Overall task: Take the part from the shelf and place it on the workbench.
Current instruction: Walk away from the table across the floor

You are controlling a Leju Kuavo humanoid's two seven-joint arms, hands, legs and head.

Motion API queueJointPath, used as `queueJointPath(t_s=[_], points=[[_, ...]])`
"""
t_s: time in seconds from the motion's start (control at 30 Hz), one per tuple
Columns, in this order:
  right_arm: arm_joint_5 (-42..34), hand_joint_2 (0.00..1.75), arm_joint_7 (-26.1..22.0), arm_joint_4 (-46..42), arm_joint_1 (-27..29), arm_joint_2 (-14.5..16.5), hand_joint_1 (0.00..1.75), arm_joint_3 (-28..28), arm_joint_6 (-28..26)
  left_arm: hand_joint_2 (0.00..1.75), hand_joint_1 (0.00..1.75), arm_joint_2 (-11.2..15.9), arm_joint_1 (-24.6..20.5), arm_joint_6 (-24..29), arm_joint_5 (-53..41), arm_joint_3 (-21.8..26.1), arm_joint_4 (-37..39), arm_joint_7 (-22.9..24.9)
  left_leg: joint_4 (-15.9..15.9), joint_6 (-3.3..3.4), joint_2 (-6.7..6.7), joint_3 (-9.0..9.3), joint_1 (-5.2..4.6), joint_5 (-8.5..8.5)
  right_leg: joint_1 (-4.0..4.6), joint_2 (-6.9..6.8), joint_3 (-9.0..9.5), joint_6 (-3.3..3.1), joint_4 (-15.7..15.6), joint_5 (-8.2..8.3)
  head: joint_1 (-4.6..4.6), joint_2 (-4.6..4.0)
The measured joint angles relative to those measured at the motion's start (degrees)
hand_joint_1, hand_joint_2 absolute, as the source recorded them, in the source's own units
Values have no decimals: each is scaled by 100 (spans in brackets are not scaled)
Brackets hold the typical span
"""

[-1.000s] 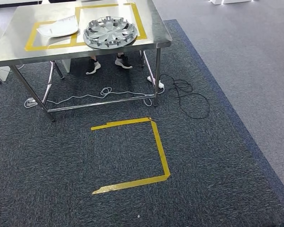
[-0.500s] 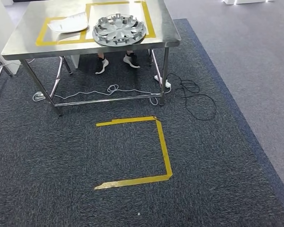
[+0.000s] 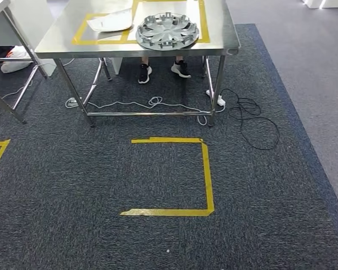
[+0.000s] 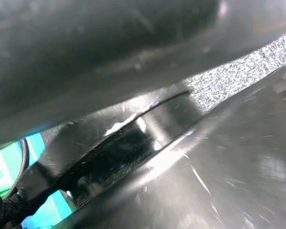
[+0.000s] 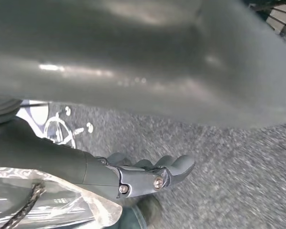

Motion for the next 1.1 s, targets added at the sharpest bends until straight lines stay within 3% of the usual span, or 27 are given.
queueJointPath(t_s=[0.07, 0.1, 0.17, 0.2, 0.23, 0.3, 0.33, 0.37, 0.4, 0.43, 0.47, 0.53, 0.6, 0.63, 0.7, 0.77, 0.83, 0.9, 0.93, 0.97, 1.03, 1.1], points=[[6, 0, -1, 7, -6, 4, 0, 0, 2, 0, 0, 2, -14, 0, -7, 0, 0, 0, -615, 121, 288, 330, -106, 151, 32, -129, 3, 25, 4, -7, -2, 0], [8, 0, -1, 11, -11, 5, 0, 0, 7, 0, 0, 2, -18, 0, -12, 0, 0, 0, -730, 145, 370, 370, -142, 142, 43, -196, -3, 44, 1, -8, 1, 0], [12, 0, -2, 13, -32, 4, 0, 0, 16, 0, 0, 3, -11, 0, -24, 0, 0, 0, -804, 140, 268, 361, -148, 146, 51, -335, 13, 95, -20, -13, 0, 0], [14, 0, -3, 13, -43, 3, 0, 0, 19, 0, 0, 3, 0, 0, -30, 0, 0, 0, -849, 144, 194, 373, -135, 169, 41, -287, 19, 124, -8, -46, 8, 0], [16, 0, -6, 13, -51, 2, 0, 0, 19, 0, 0, 3, 4, 0, -36, 0, 0, 2, -894, 159, 118, 388, -119, 196, 32, -142, -12, 151, 83, -125, 14, 0], [18, 0, -9, 13, -51, -2, 0, 1, 21, 0, 0, -6, -16, 0, -42, 0, 0, 5, -944, 197, -35, 393, -100, 240, 13, 296, -262, 185, 616, -425, 39, 0], [19, 0, -9, 13, -42, -4, 0, 1, 24, 0, 0, -9, -29, 0, -43, 0, 0, 7, -943, 216, -123, 375, -105, 252, 15, 437, -460, 189, 1007, -594, 43, 0], [21, 0, -8, 13, -30, -7, 0, 2, 26, 0, 0, -13, -37, 0, -43, 0, 0, 7, -942, 226, -213, 362, -112, 260, 19, 502, -634, 191, 1337, -702, 47, 0], [25, 0, -7, 13, -18, -9, 0, 2, 28, 0, 0, -14, -34, 0, -43, 1, 0, 7, -939, 232, -302, 355, -121, 267, 24, 529, -737, 188, 1507, -708, 46, 0], [31, 0, -7, 13, -9, -10, 0, 2, 28, 0, 0, -13, -26, 1, -44, 1, 0, 8, -934, 232, -390, 353, -127, 273, 29, 543, -737, 180, 1461, -601, 44, 0], [38, 0, -7, 13, -7, -10, 0, 2, 28, 0, 0, -13, -20, 1, -46, 2, 0, 8, -924, 228, -472, 354, -131, 277, 31, 572, -628, 166, 1199, -402, 45, 0], [49, 0, -7, 13, -12, -15, 0, 2, 28, 0, 0, -16, -23, 1, -49, 2, 0, 9, -889, 208, -618, 341, -139, 277, 23, 823, -286, 119, 426, -24, 43, 0], [58, 0, -5, 14, -16, -25, 0, 3, 28, 0, 0, -24, -40, 0, -51, 2, 0, 9, -859, 156, -746, 300, -129, 284, 19, 1055, -79, 76, -21, 84, 40, 1], [64, 0, -3, 14, -16, -30, 0, 3, 28, 0, 0, -28, -43, 1, -51, 2, 0, 9, -857, 116, -809, 275, -119, 298, 23, 1073, -50, 57, -66, 66, 38, 1], [77, 0, 5, 15, -18, -27, 0, 3, 33, 0, 0, -19, -31, 1, -51, 5, 0, 11, -862, 42, -895, 243, -116, 322, 10, 930, 8, 8, -123, 103, 37, 0], [86, 0, 10, 15, -19, -29, 0, 4, 42, 0, 0, -10, -25, 2, -51, 10, 0, 16, -643, -27, -687, 135, -132, 180, -29, 764, 61, -43, -198, 141, -3, 0], [91, 0, 13, 16, -5, -32, 0, 4, 56, 0, 0, -8, -37, 2, -50, 11, 0, 19, -2, -98, -348, -174, -102, -161, -37, 577, 93, -62, -225, 134, -43, 0], [91, 0, 19, 18, 11, -32, 0, 4, 69, 0, 0, -3, -39, 1, -49, 11, 0, 20, 614, -161, -210, -483, -44, -372, -38, 377, 109, -57, -223, 107, -46, 0], [91, 0, 21, 19, 13, -32, 0, 4, 74, 0, 0, -1, -29, 0, -49, 11, 0, 20, 672, -186, -181, -511, -14, -329, -42, 287, 121, -50, -223, 91, -47, 0], [91, 0, 21, 19, 9, -32, 0, 4, 81, 0, 0, 3, -18, 0, -49, 11, 0, 21, 477, -204, -151, -409, 11, -173, -50, 209, 140, -36, -223, 74, -47, 0], [92, 0, 21, 19, 1, -32, 0, 4, 93, 0, 0, 7, -10, 1, -49, 11, 0, 26, -309, -216, 41, 7, 15, 191, -59, 75, 184, 21, -226, 27, -52, 0], [96, 0, 19, 17, -11, -33, 0, 4, 96, 0, 0, 4, -25, 2, -48, 11, 0, 31, -825, -151, 203, 270, -15, 313, -39, -36, 208, 101, -231, -29, -53, 0]])
